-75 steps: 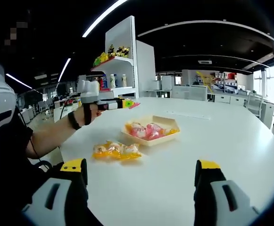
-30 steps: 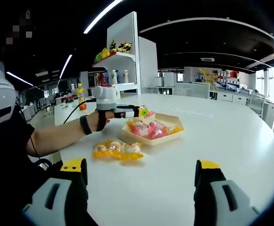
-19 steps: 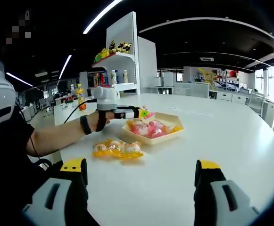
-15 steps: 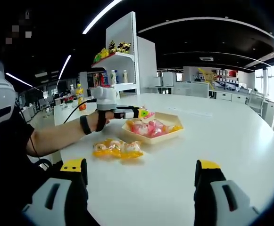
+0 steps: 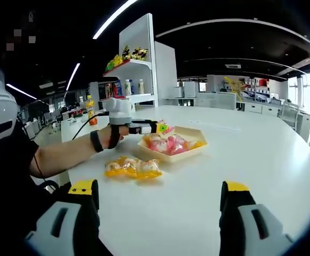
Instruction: Pick up the marshmallows scattered on the table and place them into the bowl on the table
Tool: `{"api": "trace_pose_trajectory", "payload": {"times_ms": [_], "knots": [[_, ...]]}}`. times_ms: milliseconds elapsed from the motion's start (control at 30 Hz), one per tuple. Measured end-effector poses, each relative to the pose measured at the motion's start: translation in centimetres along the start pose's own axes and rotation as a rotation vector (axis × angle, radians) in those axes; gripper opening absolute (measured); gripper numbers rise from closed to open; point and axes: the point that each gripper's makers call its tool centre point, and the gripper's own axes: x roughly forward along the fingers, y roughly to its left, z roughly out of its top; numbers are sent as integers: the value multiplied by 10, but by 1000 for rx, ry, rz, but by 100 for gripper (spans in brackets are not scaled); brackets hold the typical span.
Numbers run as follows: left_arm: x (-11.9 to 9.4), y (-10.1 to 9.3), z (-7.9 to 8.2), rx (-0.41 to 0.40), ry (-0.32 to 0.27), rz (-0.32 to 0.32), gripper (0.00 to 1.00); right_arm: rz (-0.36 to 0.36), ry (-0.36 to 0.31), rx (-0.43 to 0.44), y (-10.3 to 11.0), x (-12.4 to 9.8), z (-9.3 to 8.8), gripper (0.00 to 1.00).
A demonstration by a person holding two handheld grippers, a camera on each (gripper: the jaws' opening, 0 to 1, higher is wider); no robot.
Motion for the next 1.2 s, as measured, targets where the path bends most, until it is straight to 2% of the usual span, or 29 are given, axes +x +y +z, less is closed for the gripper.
{"api": "trace_pose_trajectory", "payload": {"times_ms": [700, 900, 1067, 1200], "knots": [[7, 6, 1, 11, 0, -3, 24, -4, 3, -3, 0, -1, 0, 91], [7, 4, -1, 3, 7, -9, 30, -5, 2, -2, 0, -1, 1, 91], [4, 1, -1, -13, 3, -9, 40, -5, 3, -4, 0, -1, 0, 91], [3, -1, 0, -13, -2, -15, 57, -7, 4, -4, -1, -1, 0, 91]]}}
